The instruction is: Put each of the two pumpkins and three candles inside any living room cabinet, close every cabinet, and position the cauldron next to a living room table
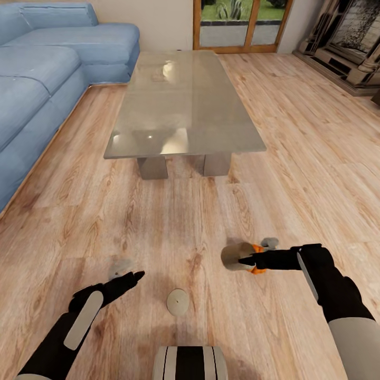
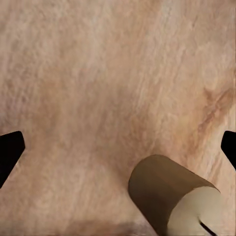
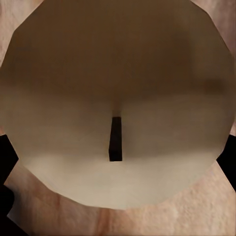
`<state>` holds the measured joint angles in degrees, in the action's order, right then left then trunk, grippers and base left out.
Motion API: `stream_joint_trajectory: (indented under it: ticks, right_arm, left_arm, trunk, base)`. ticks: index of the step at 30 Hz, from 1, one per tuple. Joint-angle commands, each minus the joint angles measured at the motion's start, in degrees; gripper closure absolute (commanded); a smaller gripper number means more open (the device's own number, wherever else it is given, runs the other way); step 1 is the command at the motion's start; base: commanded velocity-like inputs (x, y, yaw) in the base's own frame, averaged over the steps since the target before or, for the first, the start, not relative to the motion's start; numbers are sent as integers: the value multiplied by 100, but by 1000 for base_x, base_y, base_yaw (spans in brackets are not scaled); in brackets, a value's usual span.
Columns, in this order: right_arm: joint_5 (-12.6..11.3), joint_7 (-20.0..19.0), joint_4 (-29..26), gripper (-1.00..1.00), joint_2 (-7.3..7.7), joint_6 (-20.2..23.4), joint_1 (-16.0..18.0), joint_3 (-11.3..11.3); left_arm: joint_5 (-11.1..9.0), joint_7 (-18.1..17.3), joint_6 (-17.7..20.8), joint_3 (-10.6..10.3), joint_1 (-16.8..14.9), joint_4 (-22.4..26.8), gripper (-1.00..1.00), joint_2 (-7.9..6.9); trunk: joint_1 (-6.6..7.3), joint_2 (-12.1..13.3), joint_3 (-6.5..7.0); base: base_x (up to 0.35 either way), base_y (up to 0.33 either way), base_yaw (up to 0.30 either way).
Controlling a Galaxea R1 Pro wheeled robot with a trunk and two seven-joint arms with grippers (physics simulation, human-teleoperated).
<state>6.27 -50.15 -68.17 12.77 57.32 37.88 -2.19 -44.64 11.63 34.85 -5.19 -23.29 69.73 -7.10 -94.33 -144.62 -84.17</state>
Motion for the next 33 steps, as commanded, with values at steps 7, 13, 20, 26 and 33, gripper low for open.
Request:
stream_joint_trajectory:
  ticks: [7, 13, 20, 26, 33]
  right_arm:
    - [-5, -312, -76, 100, -3, 6, 0, -49]
    - [-11, -587, -82, 100, -2, 15, 0, -45]
    - [5, -601, -81, 100, -23, 16, 0, -44]
    - [5, -601, -83, 100, -34, 16, 0, -42]
    - [6, -601, -79, 100, -38, 16, 0, -36]
  left_arm:
    - [-1, 1446, 20, -840, 0, 176, -100, 193]
    - [-2, 1546, 22, -1222, -15, 265, -100, 216]
    - [-3, 1552, 22, -1266, -14, 274, -100, 327]
    - [0, 1977, 22, -1821, -9, 268, -100, 398]
    - [-24, 2744, 21, -2114, -6, 215, -100, 597]
  trunk:
    - [0, 0, 5]
    - [0, 0, 39]
    - [0, 0, 64]
    - [0, 0, 65]
    - [0, 0, 65]
  base:
    - [0, 0, -23]
    - [1, -136, -201]
    - [29, -156, -128]
    - [9, -168, -4]
    - [9, -47, 0]
